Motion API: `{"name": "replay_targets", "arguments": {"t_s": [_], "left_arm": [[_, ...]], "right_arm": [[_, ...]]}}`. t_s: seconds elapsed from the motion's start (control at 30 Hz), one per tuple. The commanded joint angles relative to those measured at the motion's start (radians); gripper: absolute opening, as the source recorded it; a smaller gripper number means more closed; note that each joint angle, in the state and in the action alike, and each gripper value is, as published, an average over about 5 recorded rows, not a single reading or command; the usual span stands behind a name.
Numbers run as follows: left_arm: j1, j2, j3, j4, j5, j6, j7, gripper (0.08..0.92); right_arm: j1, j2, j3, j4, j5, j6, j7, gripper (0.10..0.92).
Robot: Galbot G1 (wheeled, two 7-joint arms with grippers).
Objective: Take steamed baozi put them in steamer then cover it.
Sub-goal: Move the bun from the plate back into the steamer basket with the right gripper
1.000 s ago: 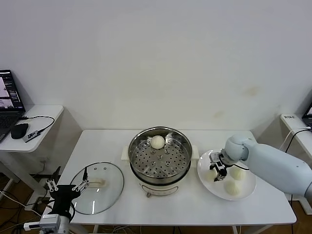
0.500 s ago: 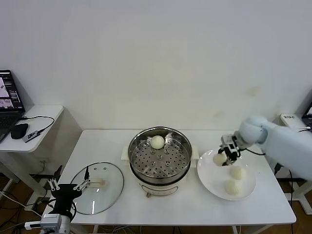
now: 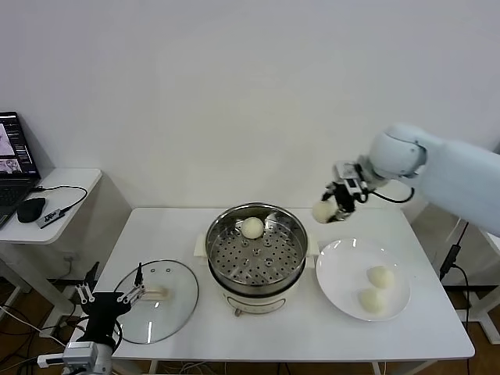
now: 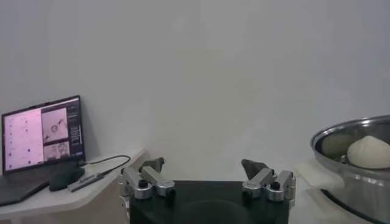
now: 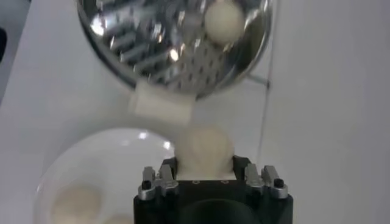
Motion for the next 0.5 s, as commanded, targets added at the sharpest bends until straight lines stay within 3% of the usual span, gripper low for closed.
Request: {"name": "replay_targets", "arguments": {"t_s": [0.03, 0.5], "left_arm": [[0.002, -0.002, -0.012, 0.003, -0.001, -0.001, 0.000, 0.823], [-0.006, -0.011, -0.029, 0.014, -0.008, -0.004, 0.000, 0.823]], "right_arm": [[0.038, 0.287, -0.071, -0.015, 0.204, -0.146, 0.094, 0.570], [-0.135, 0.553, -0.072, -0.161, 0.211, -0.265, 0.193, 0.568]]}}
